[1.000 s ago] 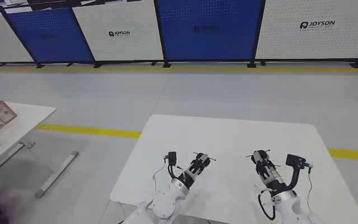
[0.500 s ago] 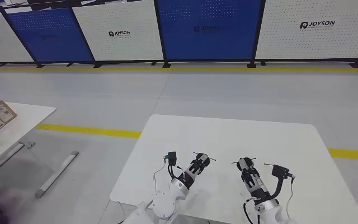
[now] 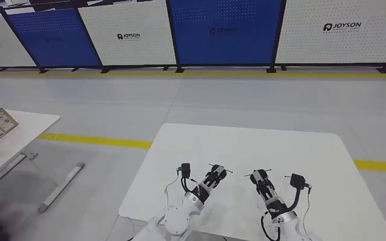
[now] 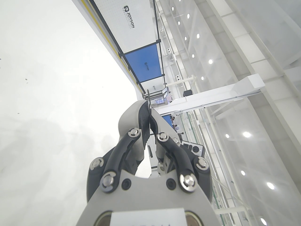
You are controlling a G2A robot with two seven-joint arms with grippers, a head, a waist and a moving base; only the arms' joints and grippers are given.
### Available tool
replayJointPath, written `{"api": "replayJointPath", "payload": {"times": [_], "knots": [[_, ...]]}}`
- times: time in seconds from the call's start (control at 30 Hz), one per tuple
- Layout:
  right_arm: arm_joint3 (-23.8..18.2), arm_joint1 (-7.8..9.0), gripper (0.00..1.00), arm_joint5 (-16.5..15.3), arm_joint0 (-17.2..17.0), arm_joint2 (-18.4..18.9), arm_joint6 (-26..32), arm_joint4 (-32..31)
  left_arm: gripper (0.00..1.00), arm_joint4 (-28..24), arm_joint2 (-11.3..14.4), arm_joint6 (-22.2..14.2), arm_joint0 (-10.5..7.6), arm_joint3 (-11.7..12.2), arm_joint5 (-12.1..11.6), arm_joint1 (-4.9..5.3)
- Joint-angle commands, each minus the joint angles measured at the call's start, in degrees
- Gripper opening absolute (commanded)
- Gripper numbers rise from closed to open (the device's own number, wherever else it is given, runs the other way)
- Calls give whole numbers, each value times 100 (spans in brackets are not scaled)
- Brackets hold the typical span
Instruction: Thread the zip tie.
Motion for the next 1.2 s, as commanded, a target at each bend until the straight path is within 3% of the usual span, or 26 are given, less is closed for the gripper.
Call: {"api": "replayJointPath", "payload": {"times": [0.0,0.17,0.33,0.57,0.8,1.1,1.17], "knots": [[49,-16,0,24,44,17,57,206,0,0,0,0,0,0,0,0],[49,-16,0,24,44,17,57,206,0,44,1,-7,-8,4,6,1],[49,-16,0,24,44,17,57,206,0,631,72,70,-28,45,83,5],[49,-16,0,24,44,17,57,206,0,631,72,70,-28,45,83,5],[302,-145,0,314,293,-240,335,120,0,631,72,70,-28,45,83,5],[304,-166,0,301,312,-260,329,154,0,631,72,70,-28,45,83,5],[334,-190,0,43,279,-215,63,104,0,631,72,70,-28,45,83,5]]}}
